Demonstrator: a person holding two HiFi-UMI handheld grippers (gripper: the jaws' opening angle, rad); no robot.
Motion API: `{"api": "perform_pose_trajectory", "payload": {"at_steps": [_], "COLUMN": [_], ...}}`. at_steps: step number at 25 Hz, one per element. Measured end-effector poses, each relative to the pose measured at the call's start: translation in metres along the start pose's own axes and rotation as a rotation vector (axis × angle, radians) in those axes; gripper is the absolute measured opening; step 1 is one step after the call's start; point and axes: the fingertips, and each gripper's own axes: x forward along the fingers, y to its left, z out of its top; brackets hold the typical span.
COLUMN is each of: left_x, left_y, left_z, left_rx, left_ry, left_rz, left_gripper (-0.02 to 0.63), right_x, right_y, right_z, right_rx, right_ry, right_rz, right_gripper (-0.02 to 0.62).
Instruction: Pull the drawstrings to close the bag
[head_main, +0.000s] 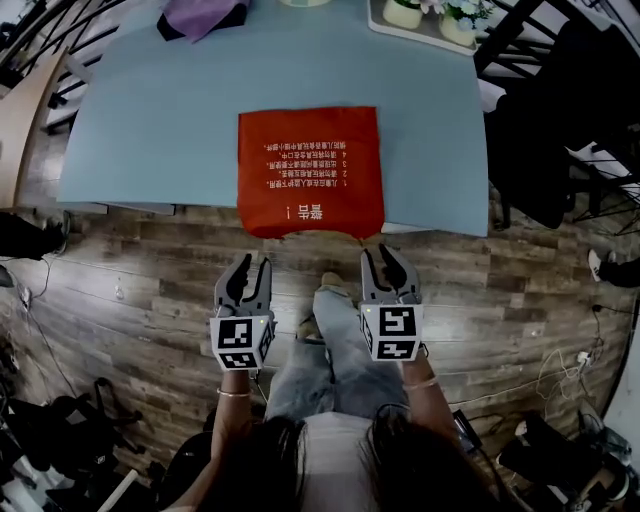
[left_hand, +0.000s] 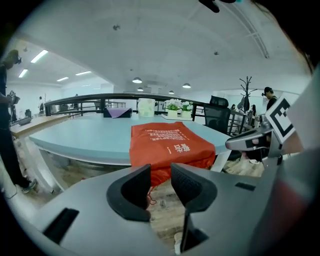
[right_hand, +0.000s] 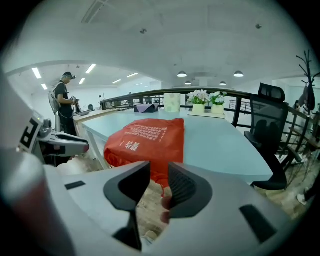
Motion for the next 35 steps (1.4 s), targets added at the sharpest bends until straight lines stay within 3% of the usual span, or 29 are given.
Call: {"api": "perform_pose_trajectory", "payload": {"at_steps": [5, 12, 21, 30, 35], "left_x": [0.026, 0.056, 0.106, 0.135, 0.135], "left_y": [0.01, 0.026, 0.033, 0.036, 0.046], "left_z": [-0.033, -0.065, -0.095, -0.097, -0.09], "left_rx": [-0.021, -0.049, -0.057, -0.049, -0.016], "left_ry": [0.047, 0.095, 0.144, 0.138, 0.118], "left_rz": [0.027, 0.061, 0.05, 0.056, 0.107], "left_gripper": [0.127, 0.144, 0.161, 0.161, 0.043], "right_x": [0.022, 0.05, 0.089, 0.119, 0.123], "right_y": [-0.005, -0.003, -0.011, -0.012, -0.014], "right_z": [-0.027, -0.062, -0.089, -0.098, -0.096], "right_rx": [0.034, 0.043, 0.08, 0.085, 0.067], "right_ry": [0.038, 0.115, 0.168, 0.177, 0.172], "right_rz": [-0.022, 0.024, 0.032, 0.01, -0.028], "right_gripper": [0.114, 0.121, 0.126, 0.126, 0.059]}}
